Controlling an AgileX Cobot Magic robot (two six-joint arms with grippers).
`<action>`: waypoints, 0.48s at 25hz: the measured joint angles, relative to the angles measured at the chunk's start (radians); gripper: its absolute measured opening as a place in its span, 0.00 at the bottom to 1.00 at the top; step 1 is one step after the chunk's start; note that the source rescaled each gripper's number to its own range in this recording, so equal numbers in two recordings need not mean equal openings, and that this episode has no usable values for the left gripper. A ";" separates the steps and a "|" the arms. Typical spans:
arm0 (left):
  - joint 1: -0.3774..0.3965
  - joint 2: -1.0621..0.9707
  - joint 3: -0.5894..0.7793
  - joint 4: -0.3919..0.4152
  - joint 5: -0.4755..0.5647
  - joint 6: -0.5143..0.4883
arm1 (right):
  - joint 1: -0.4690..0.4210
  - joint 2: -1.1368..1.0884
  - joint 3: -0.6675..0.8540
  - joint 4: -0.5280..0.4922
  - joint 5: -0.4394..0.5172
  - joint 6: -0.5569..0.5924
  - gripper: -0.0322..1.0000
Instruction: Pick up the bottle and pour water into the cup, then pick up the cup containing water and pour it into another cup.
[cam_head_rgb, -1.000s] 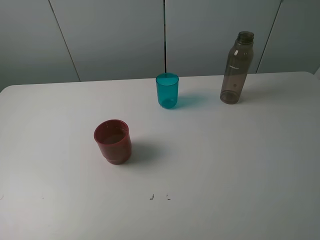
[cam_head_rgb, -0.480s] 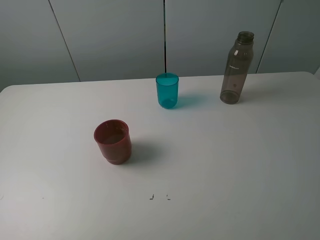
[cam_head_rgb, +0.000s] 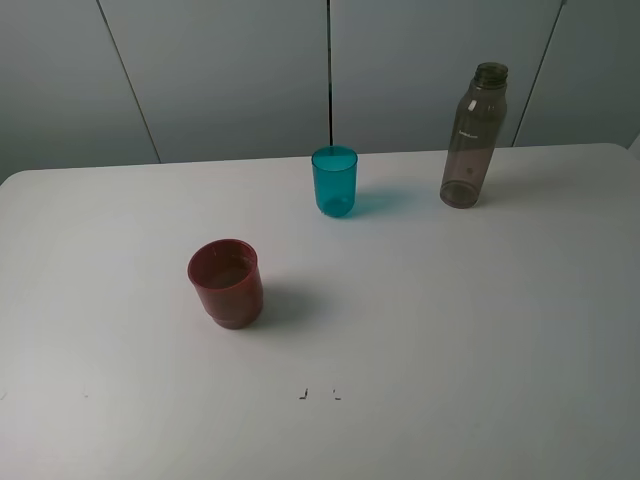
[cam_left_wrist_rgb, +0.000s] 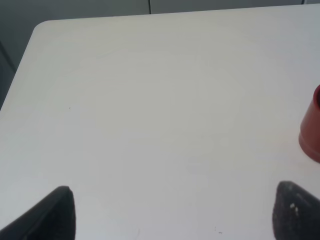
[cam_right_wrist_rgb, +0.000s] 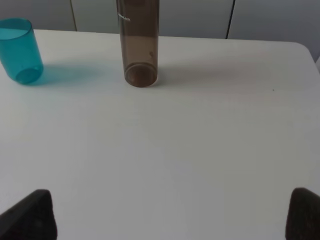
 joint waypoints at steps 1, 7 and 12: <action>0.000 0.000 0.000 0.000 0.000 0.000 | 0.000 0.000 0.000 0.000 0.000 0.000 1.00; 0.000 0.000 0.000 0.000 0.000 0.000 | 0.000 0.000 0.000 0.000 0.000 -0.004 1.00; 0.000 0.000 0.000 0.000 0.000 0.000 | 0.000 0.000 0.000 0.000 0.000 -0.004 1.00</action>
